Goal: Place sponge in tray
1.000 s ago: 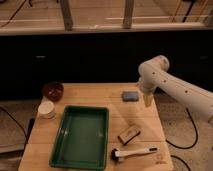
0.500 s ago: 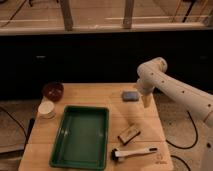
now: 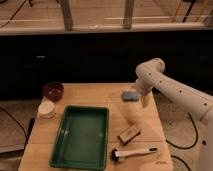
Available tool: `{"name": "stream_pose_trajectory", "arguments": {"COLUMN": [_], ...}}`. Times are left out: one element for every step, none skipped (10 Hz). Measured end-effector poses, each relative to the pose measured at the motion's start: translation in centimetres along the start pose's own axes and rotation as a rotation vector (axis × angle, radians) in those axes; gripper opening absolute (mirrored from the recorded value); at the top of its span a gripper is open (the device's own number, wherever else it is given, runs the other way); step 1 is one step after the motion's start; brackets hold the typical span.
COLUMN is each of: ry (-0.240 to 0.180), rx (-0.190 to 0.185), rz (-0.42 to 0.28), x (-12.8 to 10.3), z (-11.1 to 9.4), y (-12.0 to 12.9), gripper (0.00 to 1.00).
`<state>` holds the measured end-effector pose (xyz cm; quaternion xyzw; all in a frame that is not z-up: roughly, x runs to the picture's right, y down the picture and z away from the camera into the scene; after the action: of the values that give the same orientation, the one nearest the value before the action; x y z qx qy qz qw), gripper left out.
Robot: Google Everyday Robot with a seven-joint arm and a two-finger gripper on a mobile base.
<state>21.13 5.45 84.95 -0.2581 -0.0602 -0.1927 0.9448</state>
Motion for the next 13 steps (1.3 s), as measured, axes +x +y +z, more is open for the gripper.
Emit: {"name": "stream_pose_trajectory", "arguments": {"ry": [-0.003,-0.007,-0.008,-0.011,-0.013,-0.014,-0.014,-0.014,-0.013,-0.015,-0.015,-0.016,-0.018], "rx": [-0.001,-0.001,-0.002,-0.002,0.001,0.001,0.002,0.004,0.005,0.005,0.006,0.007,0.007], "rz": [-0.008,-0.018,-0.026,-0.036,-0.044,-0.052,-0.057,-0.064,-0.073,-0.085,-0.095,-0.102,-0.107], "x": [-0.1,-0.3,-0.4,-0.6,-0.8,-0.9,-0.9,-0.9,-1.1,-1.4,-1.7,-1.8,-1.8], "z": [0.2,0.5,0.7,1.0,1.3,1.6,1.7,1.8,2.0,2.4,2.6,2.9,3.3], "y": [-0.1,-0.3,-0.4,-0.6,-0.9,-1.1,-1.1,-1.2,-1.4,-1.7,-2.0,-2.2,-2.3], "gripper": [0.80,0.80,0.80,0.80,0.80,0.80,0.80,0.80,0.80,0.80,0.80,0.80,0.80]}}
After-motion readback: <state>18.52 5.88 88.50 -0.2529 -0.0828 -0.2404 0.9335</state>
